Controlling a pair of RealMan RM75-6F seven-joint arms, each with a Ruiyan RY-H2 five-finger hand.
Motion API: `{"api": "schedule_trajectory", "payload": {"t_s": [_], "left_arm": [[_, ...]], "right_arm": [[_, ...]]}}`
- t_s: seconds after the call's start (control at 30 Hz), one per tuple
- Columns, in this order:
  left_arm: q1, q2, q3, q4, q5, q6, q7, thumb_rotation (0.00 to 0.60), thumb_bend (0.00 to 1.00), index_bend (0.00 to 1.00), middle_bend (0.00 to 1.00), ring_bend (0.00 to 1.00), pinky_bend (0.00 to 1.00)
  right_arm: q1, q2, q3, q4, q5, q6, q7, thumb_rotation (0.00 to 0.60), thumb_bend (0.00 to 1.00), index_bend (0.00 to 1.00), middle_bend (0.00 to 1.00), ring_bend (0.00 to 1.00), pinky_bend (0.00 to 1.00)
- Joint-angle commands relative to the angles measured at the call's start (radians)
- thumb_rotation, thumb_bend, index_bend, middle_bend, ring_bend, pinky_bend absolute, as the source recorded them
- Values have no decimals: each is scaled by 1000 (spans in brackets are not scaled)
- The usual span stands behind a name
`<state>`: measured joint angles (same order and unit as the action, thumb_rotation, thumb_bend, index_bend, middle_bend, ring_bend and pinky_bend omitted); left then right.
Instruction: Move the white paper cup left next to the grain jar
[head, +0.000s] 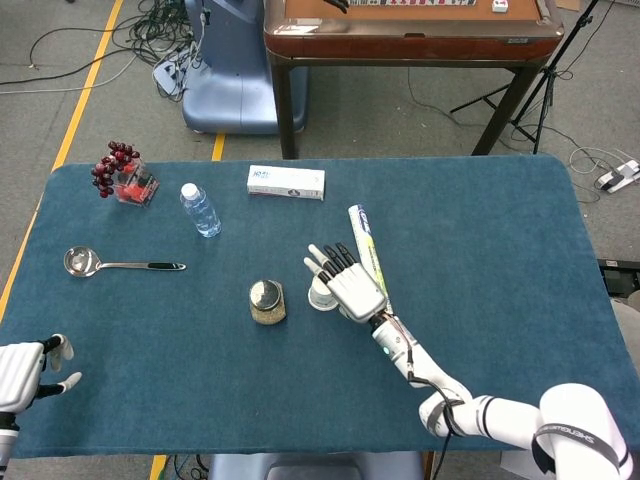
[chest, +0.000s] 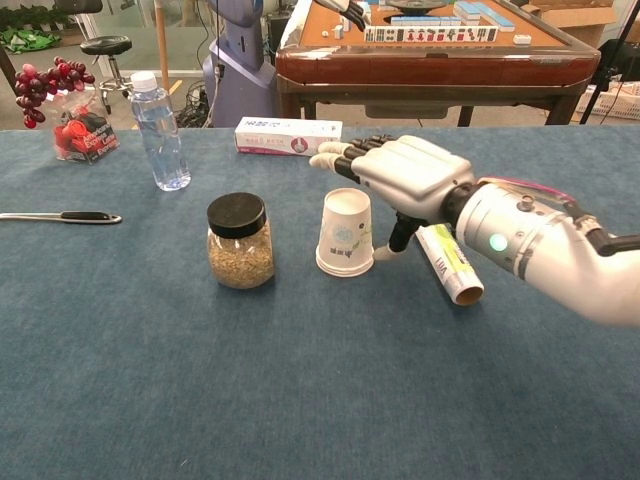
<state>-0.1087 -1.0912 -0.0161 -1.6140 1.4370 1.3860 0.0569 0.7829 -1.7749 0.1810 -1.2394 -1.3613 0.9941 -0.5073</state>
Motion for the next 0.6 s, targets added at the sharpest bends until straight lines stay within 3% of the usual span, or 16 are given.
{"api": "schedule_trajectory", "payload": {"t_s": [0.03, 0.2, 0.37, 0.5, 0.6], "left_arm": [[0, 0, 0, -3, -1, 0, 3, 600, 90, 579, 669, 645, 828], [0, -2, -1, -7, 5, 6, 11, 600, 90, 577, 669, 645, 828], [1, -23, -2, 9, 29, 30, 10, 600, 90, 566, 661, 627, 828], [5, -37, -5, 26, 45, 53, 11, 600, 90, 558, 642, 589, 812], [7, -41, -5, 34, 54, 63, 4, 600, 90, 549, 569, 529, 730]], "right_arm": [[-67, 136, -44, -185, 4, 60, -100, 600, 0, 0, 0, 0, 83], [-156, 309, -90, -390, 41, 149, -251, 600, 0, 0, 0, 0, 83], [-236, 437, -132, -509, 85, 224, -327, 600, 0, 0, 0, 0, 84], [-303, 515, -167, -554, 86, 287, -310, 600, 0, 22, 1, 0, 83], [-353, 557, -187, -546, 54, 332, -222, 600, 0, 71, 17, 0, 83]]}}
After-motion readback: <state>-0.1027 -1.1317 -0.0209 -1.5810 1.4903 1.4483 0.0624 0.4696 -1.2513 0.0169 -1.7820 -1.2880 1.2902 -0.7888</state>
